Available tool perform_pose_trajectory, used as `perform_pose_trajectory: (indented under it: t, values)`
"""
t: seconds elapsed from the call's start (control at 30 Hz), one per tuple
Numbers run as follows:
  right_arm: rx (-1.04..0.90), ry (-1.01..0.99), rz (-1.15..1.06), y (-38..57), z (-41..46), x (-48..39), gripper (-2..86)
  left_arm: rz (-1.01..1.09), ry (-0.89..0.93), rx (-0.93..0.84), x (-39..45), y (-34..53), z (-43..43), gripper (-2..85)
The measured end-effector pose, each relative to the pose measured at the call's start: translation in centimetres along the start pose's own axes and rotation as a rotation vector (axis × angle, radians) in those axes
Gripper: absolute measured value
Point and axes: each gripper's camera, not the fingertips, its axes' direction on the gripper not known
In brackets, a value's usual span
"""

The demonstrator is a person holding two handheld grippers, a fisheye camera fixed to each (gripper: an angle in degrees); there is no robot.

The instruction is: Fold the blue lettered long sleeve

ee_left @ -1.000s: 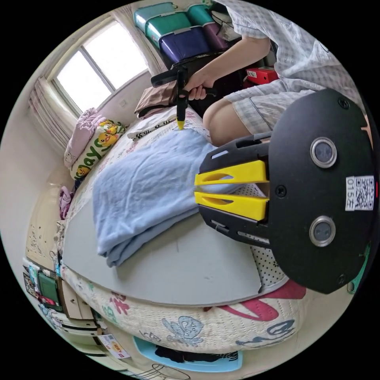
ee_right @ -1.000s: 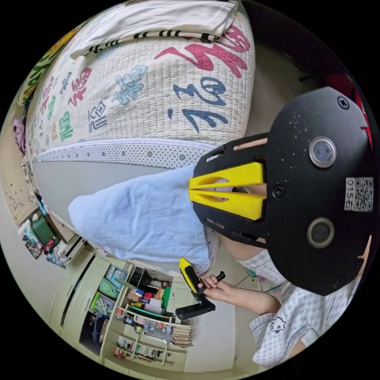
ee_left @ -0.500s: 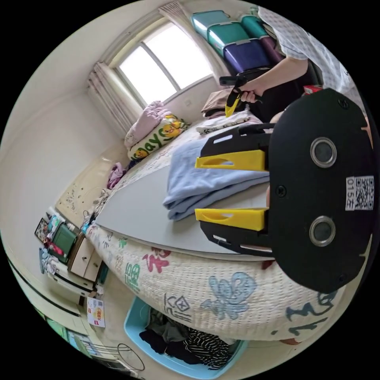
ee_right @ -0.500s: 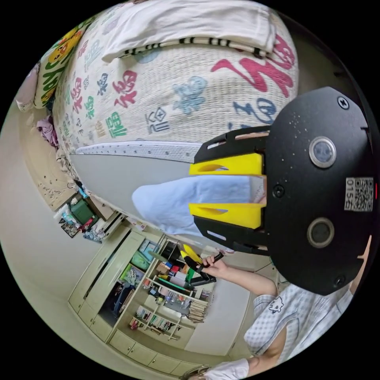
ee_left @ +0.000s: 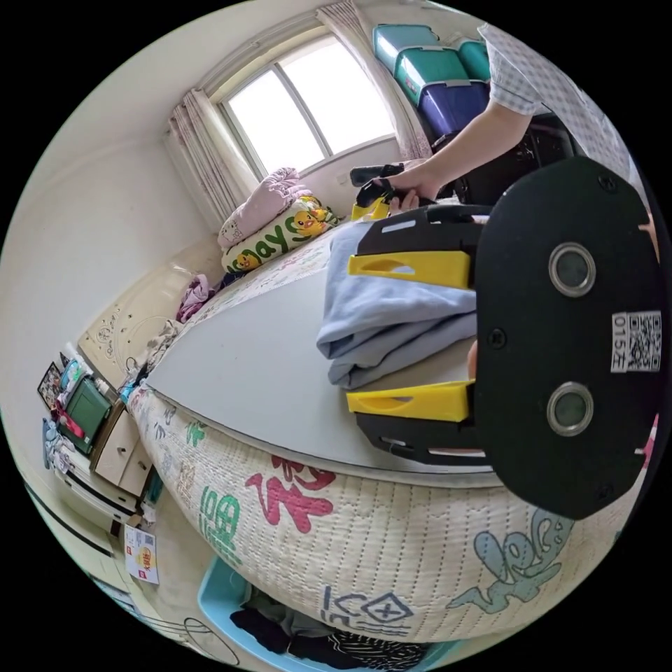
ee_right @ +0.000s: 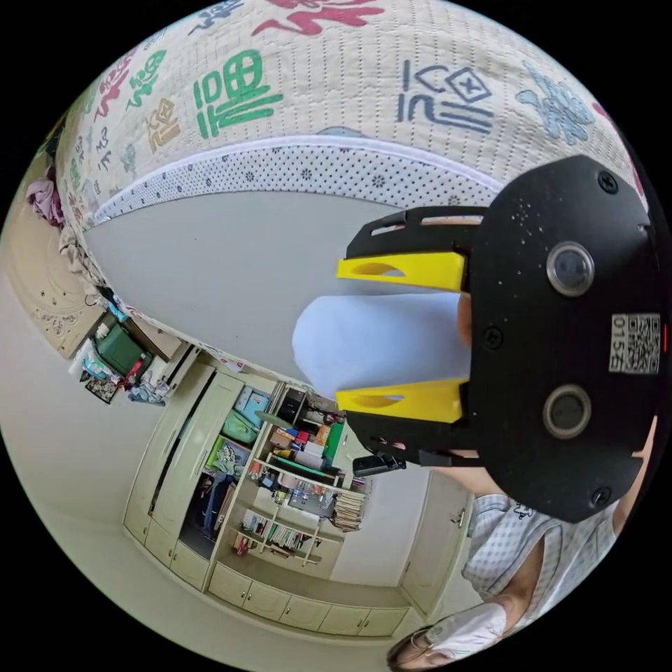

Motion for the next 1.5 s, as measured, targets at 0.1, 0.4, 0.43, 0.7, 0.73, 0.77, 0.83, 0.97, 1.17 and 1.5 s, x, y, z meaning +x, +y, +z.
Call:
perform_pose_trajectory:
  t: [0.1, 0.4, 0.43, 0.7, 0.73, 0.77, 0.83, 0.97, 1.17, 1.5]
  values:
    - [-0.026, -0.055, 0.011, 0.2, 2.7, 2.3, 20.0, 0.004, 0.016, -0.012, 0.4, -0.9, 0.3, 20.8]
    - [0.002, 0.011, -0.009, 5.1, 3.7, 3.2, 14.3, -0.002, 0.157, -0.059, 3.8, -4.1, 0.1, 9.6]
    - [0.037, -0.004, -0.051, 6.6, 2.6, 2.0, 14.0, 0.025, 0.160, -0.047, 4.9, -4.2, -0.5, 9.5]
    - [0.497, -0.016, -0.430, 25.3, -13.5, -8.8, 13.6, 0.456, 0.465, 0.172, 25.3, -4.6, -12.1, 9.0]
    - [0.547, 0.015, -0.457, 28.5, -15.9, -10.1, 13.6, 0.494, 0.483, 0.173, 27.2, -4.5, -12.5, 9.1]
    - [0.589, 0.066, -0.480, 31.8, -18.2, -11.5, 13.6, 0.564, 0.504, 0.173, 30.8, -4.3, -13.2, 9.1]
    - [0.646, 0.154, -0.503, 36.4, -21.3, -13.2, 13.6, 0.627, 0.541, 0.162, 35.8, -3.9, -13.3, 9.1]
    - [0.789, 0.295, -0.504, 46.1, -28.4, -15.2, 13.5, 0.700, 0.676, 0.106, 46.3, -2.8, -10.6, 9.1]
    - [0.875, 0.522, -0.354, 54.0, -40.2, -14.5, 13.2, 0.715, 0.872, -0.079, 62.2, -2.5, 1.2, 9.0]
    - [0.638, 1.293, 0.342, 37.4, -57.6, 1.3, 10.2, 0.531, 0.658, -0.148, 85.3, -8.7, 31.1, 8.8]
